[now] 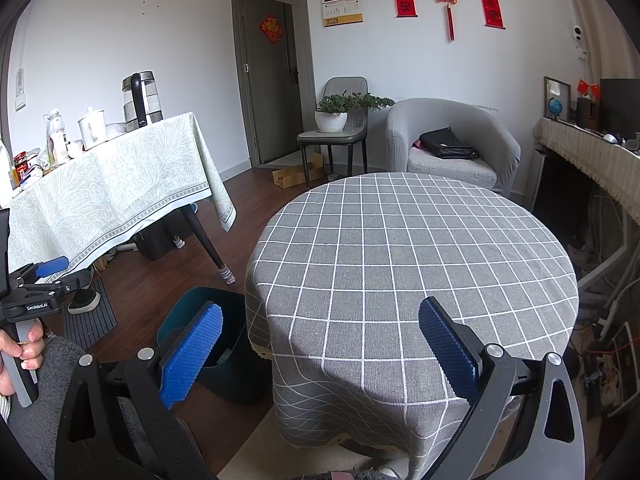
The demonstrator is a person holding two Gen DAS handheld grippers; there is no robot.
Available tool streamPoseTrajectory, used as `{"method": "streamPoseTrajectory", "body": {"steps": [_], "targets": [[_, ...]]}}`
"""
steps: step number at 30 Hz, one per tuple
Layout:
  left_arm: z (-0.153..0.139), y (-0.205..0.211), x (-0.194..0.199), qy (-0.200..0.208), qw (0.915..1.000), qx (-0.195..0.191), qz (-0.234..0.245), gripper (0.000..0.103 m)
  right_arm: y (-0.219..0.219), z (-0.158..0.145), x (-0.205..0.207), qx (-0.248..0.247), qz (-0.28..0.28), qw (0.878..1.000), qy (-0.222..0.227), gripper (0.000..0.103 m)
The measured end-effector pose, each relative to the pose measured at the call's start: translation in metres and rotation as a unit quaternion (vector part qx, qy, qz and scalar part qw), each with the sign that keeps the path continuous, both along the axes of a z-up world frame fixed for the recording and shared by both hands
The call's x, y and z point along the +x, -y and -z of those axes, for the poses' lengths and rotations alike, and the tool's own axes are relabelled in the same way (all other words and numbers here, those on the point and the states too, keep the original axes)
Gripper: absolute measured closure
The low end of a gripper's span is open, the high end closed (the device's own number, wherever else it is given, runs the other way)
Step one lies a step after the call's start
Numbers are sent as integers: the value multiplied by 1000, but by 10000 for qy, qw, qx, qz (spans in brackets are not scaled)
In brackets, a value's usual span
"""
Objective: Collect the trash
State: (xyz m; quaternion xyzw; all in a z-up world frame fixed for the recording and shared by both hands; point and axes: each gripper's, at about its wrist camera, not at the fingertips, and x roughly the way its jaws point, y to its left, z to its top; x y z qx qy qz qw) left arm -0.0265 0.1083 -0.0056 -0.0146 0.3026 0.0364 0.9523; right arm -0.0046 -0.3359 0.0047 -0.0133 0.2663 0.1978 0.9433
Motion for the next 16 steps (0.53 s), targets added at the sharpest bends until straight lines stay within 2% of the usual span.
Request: {"method": "streamPoseTrajectory", "body": {"steps": [16], "targets": [[5,-1,2,-53,10000,16,-29,3,1,0,0,-5,-2,10000,1,4]]}}
